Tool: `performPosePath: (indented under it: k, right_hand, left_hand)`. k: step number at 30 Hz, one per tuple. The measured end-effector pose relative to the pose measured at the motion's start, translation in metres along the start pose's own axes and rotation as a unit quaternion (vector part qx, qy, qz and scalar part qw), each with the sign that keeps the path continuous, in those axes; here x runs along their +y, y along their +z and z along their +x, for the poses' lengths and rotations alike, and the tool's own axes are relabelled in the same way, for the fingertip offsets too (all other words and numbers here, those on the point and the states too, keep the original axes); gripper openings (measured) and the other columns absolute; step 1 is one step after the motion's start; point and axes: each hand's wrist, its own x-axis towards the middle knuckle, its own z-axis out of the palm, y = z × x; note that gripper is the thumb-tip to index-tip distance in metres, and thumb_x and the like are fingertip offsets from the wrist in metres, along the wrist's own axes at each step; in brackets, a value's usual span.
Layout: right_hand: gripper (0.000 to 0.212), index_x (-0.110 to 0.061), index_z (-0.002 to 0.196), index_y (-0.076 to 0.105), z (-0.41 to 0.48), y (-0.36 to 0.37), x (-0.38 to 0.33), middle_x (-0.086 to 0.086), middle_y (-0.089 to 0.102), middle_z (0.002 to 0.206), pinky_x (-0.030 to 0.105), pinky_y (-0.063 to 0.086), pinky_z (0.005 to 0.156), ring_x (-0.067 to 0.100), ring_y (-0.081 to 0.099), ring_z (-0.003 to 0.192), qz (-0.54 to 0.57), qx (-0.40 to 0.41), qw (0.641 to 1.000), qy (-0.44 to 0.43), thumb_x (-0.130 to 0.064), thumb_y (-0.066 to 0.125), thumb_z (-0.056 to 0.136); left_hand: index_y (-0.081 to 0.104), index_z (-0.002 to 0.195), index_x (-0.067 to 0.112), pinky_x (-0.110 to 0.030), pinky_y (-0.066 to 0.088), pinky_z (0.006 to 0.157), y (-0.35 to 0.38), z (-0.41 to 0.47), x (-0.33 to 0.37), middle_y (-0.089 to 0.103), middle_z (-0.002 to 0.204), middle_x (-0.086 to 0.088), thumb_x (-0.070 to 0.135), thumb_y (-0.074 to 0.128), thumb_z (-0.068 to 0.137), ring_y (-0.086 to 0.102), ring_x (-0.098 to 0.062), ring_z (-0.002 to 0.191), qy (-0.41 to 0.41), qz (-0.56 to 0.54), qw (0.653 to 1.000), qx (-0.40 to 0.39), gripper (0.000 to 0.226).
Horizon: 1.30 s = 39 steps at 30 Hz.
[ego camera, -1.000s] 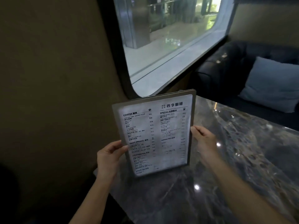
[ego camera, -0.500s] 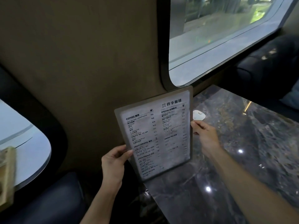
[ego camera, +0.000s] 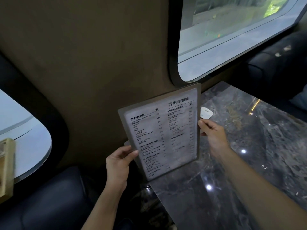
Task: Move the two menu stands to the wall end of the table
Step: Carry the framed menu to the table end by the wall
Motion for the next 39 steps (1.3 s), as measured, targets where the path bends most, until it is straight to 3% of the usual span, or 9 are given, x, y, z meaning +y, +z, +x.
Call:
performPosePath:
  k: [6, 10, 16, 19, 25, 30, 33, 37, 39]
  right_hand:
    - [0.020, -0.015, 0.102, 0.063, -0.013, -0.003, 0.013, -0.005, 0.064, 0.086, 0.015, 0.047, 0.059, 0.002, 0.059, 0.074, -0.065, 0.005, 0.998, -0.009, -0.024, 0.058, 0.085]
    - [0.029, -0.019, 0.114, 0.058, -0.028, -0.011, 0.032, -0.006, 0.063, 0.100, 0.021, 0.046, 0.074, 0.008, 0.059, 0.090, -0.128, -0.013, 0.992, 0.010, -0.028, 0.058, 0.086]
    - [0.054, -0.036, 0.132, 0.036, -0.040, -0.014, 0.045, -0.016, 0.056, 0.116, 0.025, 0.045, 0.092, 0.000, 0.054, 0.105, -0.154, -0.136, 0.978, 0.046, -0.013, 0.055, 0.087]
    - [0.059, -0.046, 0.132, 0.030, -0.039, -0.016, 0.047, -0.021, 0.051, 0.122, 0.037, 0.037, 0.103, 0.008, 0.046, 0.117, -0.181, -0.165, 0.968, 0.062, -0.014, 0.053, 0.088]
    - [0.050, -0.049, 0.122, 0.042, -0.033, -0.011, 0.040, -0.027, 0.056, 0.115, 0.029, 0.039, 0.096, 0.008, 0.050, 0.115, -0.153, -0.172, 0.971, 0.057, -0.019, 0.057, 0.086]
    - [0.058, -0.039, 0.129, 0.040, -0.036, -0.017, 0.058, -0.019, 0.057, 0.117, 0.041, 0.040, 0.103, 0.007, 0.052, 0.111, -0.165, -0.162, 0.969, 0.089, -0.012, 0.062, 0.083]
    - [0.065, -0.039, 0.129, 0.038, -0.041, -0.018, 0.066, -0.012, 0.057, 0.124, 0.037, 0.043, 0.099, 0.000, 0.053, 0.105, -0.145, -0.173, 0.968, 0.108, -0.003, 0.061, 0.081]
    - [0.067, -0.030, 0.136, 0.031, -0.043, -0.017, 0.071, -0.002, 0.051, 0.134, 0.040, 0.030, 0.109, 0.009, 0.051, 0.115, -0.136, -0.198, 0.963, 0.118, 0.001, 0.057, 0.083]
    - [0.069, -0.025, 0.140, 0.025, -0.041, -0.016, 0.071, -0.002, 0.047, 0.138, 0.033, 0.037, 0.105, 0.011, 0.048, 0.119, -0.114, -0.194, 0.965, 0.136, 0.002, 0.054, 0.084]
  left_hand:
    - [0.070, 0.083, 0.020, -0.020, 0.057, 0.067, -0.009, 0.005, -0.001, 0.075, 0.079, 0.006, 0.000, 0.068, 0.073, 0.068, -0.009, 0.081, -0.014, 0.020, 0.998, -0.064, 0.022]
    - [0.067, 0.092, 0.027, -0.012, 0.054, 0.065, -0.014, -0.002, -0.017, 0.074, 0.088, 0.013, 0.002, 0.069, 0.074, 0.068, -0.005, 0.086, -0.030, 0.066, 0.994, -0.087, 0.031]
    - [0.070, 0.084, 0.032, -0.027, 0.054, 0.078, -0.013, -0.022, -0.050, 0.075, 0.087, 0.005, 0.001, 0.065, 0.079, 0.069, -0.012, 0.086, -0.057, 0.123, 0.989, -0.060, 0.032]
    - [0.071, 0.085, 0.027, -0.019, 0.056, 0.070, -0.010, -0.024, -0.053, 0.075, 0.086, 0.005, 0.005, 0.067, 0.079, 0.070, -0.010, 0.083, -0.058, 0.132, 0.989, -0.044, 0.023]
    - [0.070, 0.078, 0.021, -0.012, 0.053, 0.060, -0.009, -0.027, -0.056, 0.075, 0.075, 0.004, 0.005, 0.071, 0.075, 0.070, -0.008, 0.074, -0.054, 0.149, 0.987, -0.020, 0.017]
    - [0.066, 0.081, 0.022, -0.016, 0.055, 0.063, -0.010, -0.033, -0.068, 0.074, 0.079, 0.001, 0.003, 0.072, 0.074, 0.070, -0.010, 0.076, -0.068, 0.161, 0.984, -0.016, 0.021]
    - [0.064, 0.085, 0.024, -0.026, 0.053, 0.072, -0.011, -0.036, -0.076, 0.073, 0.084, -0.001, 0.004, 0.070, 0.076, 0.069, -0.014, 0.081, -0.092, 0.210, 0.973, -0.029, 0.023]
    - [0.059, 0.081, 0.032, -0.019, 0.050, 0.065, -0.009, -0.040, -0.080, 0.069, 0.080, 0.008, 0.009, 0.071, 0.076, 0.065, -0.005, 0.075, -0.052, 0.331, 0.941, -0.049, 0.026]
    - [0.060, 0.080, 0.026, -0.025, 0.053, 0.065, -0.007, -0.040, -0.080, 0.067, 0.077, 0.010, 0.013, 0.070, 0.078, 0.063, -0.003, 0.071, -0.031, 0.377, 0.925, -0.041, 0.017]
